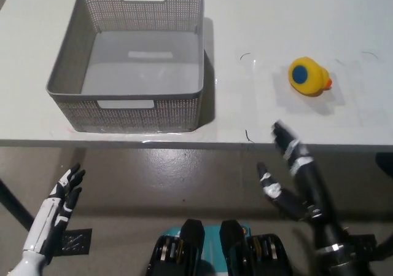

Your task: Use the right hand to pick up a yellow duck toy and place it into a container on the left hand side

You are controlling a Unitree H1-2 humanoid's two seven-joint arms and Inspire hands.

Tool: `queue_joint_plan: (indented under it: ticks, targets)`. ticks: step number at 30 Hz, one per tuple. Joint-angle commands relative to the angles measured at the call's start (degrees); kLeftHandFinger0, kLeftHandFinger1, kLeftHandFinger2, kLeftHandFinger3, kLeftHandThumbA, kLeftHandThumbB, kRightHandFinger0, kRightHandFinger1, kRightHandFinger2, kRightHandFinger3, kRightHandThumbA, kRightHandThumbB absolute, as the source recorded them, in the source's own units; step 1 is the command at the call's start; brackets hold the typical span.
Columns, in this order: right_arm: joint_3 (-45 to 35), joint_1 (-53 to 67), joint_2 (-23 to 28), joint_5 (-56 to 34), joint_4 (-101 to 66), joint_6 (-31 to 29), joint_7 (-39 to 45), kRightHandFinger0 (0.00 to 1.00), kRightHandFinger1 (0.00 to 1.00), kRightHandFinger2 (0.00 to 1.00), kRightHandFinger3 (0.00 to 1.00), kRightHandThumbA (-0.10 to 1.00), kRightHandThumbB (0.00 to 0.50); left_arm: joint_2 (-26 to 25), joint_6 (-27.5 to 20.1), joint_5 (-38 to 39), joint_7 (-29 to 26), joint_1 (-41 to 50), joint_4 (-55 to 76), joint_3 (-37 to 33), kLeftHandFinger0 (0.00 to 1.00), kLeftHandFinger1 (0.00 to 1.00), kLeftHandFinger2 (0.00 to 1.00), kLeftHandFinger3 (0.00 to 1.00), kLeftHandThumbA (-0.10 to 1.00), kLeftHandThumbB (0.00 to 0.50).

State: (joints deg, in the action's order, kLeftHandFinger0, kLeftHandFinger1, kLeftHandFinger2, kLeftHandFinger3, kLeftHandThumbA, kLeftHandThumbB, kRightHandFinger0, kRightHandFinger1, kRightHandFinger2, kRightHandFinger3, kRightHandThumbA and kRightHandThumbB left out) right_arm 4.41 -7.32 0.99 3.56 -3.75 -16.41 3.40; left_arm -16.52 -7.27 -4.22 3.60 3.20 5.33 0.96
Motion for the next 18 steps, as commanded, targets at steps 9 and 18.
queue_joint_plan:
  ticks: [9,18]
  targets:
    - [-9.05,-7.55,5.64,6.70,-13.41,6.52,-3.63,1.00,1.00,1.00,1.00,0.71,0.249,1.00,-4.41,6.45,4.08,-0.88,5.82,-0.72,1.00,1.00,1.00,1.00,1.00,0.078]
    - [-11.14,-20.30,12.52,14.75,-5.85,15.85,-4.06,1.00,1.00,1.00,1.00,0.74,0.296,2.02,-1.64,3.21,5.36,-3.38,7.05,-4.07,1.00,1.00,1.00,1.00,1.00,0.191]
